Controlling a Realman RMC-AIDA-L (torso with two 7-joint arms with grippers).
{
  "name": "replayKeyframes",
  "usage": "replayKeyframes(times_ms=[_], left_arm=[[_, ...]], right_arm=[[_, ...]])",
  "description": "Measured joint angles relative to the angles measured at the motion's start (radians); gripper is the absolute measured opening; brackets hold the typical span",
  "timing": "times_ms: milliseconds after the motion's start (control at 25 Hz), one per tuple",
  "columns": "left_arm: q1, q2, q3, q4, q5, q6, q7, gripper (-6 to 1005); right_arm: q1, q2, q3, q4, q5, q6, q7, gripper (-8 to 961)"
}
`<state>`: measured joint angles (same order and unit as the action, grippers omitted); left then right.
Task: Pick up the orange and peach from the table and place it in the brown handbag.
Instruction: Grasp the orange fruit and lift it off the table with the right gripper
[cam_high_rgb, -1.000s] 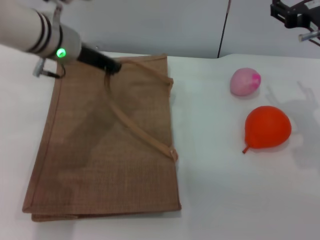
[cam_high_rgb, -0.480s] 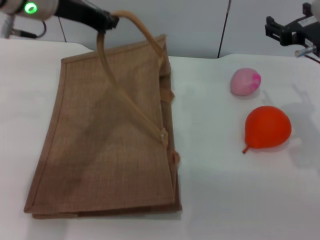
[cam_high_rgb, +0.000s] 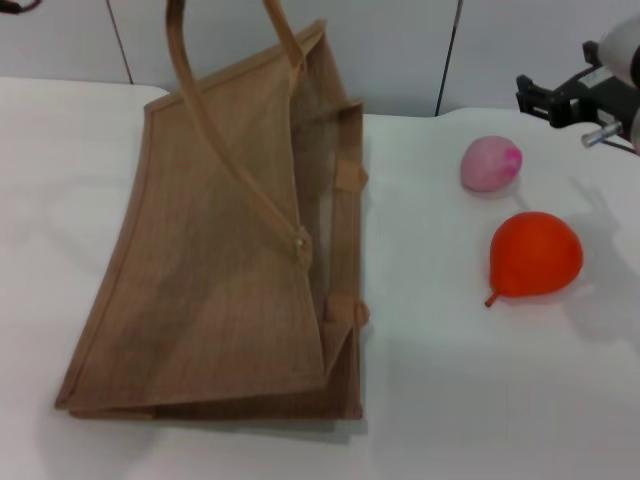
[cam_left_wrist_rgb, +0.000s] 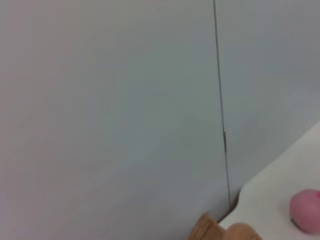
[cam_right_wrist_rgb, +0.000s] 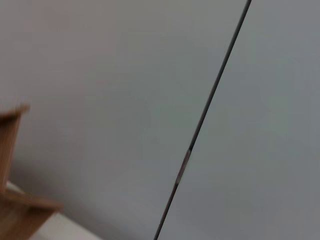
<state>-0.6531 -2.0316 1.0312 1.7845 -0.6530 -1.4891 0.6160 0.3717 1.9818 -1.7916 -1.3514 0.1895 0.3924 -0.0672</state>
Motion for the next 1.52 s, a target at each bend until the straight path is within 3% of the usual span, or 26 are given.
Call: replayKeyframes(times_ms=[280,840,1520], left_arm=[[0.01,0.0,-0.03,0.025,0.0,-0.024,0.002,124],[0.018,0.0,-0.033,0.022,0.009,-0.022,0.005,124],[0.029,0.001,-0.036,0.026,0.019,-0.025,0.005,125]], right_arm=[[-0.041,0.001,0.052,-0.08,0.168,0.145,-0.189,850],[-0.051,0.014,0.052,-0.196,0.271,0.493,-0.345,851],[-0.021,0.006,0.073,-0.138,0.275,0.613,-0.395,857]])
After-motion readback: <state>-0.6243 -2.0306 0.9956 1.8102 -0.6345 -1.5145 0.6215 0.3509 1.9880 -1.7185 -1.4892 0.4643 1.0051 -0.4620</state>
